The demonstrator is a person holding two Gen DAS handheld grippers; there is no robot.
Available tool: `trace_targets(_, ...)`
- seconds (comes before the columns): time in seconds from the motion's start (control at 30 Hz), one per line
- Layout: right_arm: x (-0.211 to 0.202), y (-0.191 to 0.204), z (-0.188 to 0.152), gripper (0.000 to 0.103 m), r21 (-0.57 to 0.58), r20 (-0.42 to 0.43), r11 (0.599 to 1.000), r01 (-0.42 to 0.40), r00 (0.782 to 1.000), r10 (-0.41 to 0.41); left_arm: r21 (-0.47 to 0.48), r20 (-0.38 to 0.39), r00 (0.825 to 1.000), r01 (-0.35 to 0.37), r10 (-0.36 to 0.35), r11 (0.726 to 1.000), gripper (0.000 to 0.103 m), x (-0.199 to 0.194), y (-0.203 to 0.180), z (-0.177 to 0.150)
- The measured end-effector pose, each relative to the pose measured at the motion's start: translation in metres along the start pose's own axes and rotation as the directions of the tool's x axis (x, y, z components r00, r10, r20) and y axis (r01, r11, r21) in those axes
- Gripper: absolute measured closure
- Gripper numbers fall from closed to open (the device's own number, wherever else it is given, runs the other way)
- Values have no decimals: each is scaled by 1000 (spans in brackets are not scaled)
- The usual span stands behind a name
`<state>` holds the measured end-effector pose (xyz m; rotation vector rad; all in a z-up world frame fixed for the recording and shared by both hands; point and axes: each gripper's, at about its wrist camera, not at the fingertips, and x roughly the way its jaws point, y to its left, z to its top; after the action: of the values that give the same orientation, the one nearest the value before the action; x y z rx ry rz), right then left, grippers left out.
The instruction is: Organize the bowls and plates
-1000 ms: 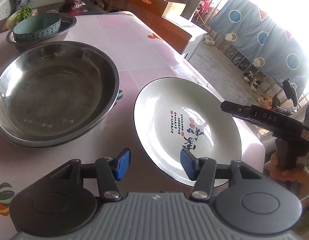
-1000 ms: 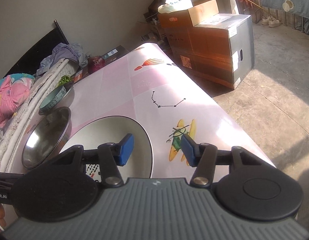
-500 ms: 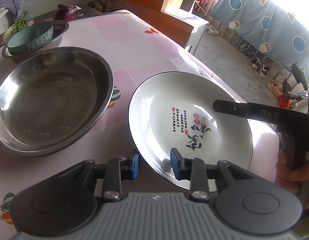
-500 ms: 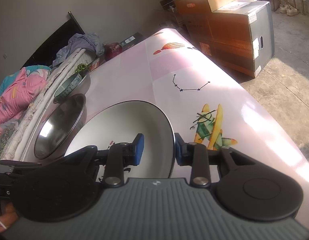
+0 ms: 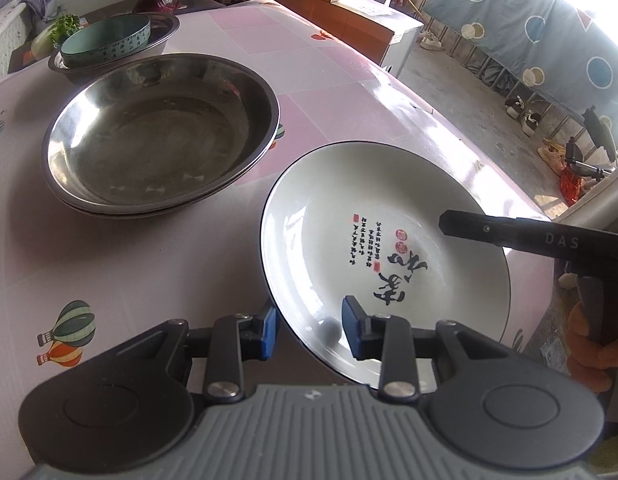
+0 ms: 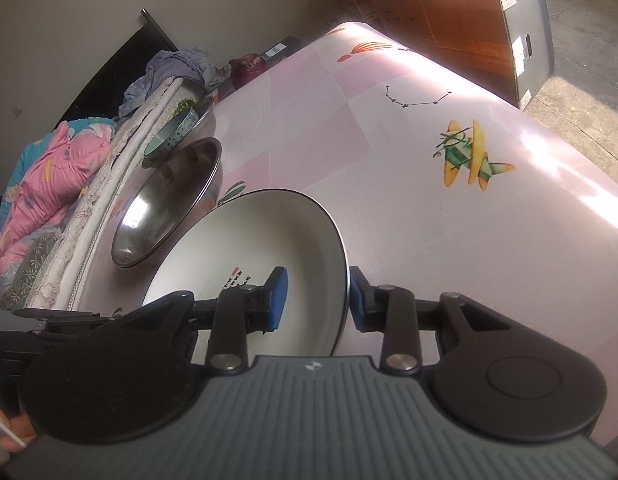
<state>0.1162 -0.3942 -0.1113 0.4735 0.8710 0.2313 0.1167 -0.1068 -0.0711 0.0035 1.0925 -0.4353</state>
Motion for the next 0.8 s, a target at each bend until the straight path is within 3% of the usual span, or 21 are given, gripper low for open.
trace_targets(0.33,0,62,-42,69,-74,-55,997,-35,998,31,-98,15,999,-37,38,995,67,-38,41,-44)
trace_targets(0.8,32,138,-57,67,-186,-124,975,-126,987,104,-230,63,990,-111,128,967,66,-77,93,-86)
